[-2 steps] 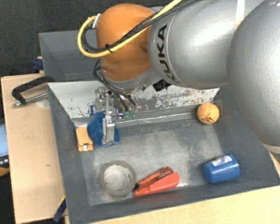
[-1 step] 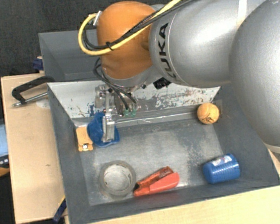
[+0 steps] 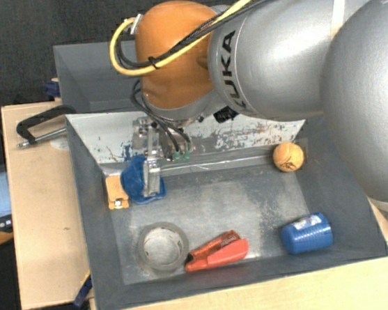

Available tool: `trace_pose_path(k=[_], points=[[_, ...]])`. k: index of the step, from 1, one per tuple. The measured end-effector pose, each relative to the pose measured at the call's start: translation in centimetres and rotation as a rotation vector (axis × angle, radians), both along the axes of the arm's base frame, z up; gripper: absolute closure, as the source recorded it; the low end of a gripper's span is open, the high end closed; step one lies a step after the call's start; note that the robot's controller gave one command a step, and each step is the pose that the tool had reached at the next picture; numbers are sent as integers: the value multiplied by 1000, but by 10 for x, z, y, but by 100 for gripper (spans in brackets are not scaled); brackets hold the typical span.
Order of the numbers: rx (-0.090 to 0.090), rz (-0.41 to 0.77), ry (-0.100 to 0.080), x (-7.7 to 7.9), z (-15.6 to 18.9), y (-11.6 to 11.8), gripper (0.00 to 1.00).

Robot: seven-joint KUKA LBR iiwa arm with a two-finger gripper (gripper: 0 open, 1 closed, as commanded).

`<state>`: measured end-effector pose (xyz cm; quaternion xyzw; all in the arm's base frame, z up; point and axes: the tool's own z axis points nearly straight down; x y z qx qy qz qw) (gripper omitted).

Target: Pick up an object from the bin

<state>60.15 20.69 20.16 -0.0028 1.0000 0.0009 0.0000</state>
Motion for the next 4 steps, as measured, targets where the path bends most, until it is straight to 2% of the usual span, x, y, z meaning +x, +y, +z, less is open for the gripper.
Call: trace_pose_path(k=[1, 2, 3, 4], points=[[4, 44, -17, -3, 34, -2, 0], [2, 16, -5, -18, -39, -24, 0], [3, -31, -10, -27, -69, -8, 0], [4, 53, -9, -8, -130, -5, 100]])
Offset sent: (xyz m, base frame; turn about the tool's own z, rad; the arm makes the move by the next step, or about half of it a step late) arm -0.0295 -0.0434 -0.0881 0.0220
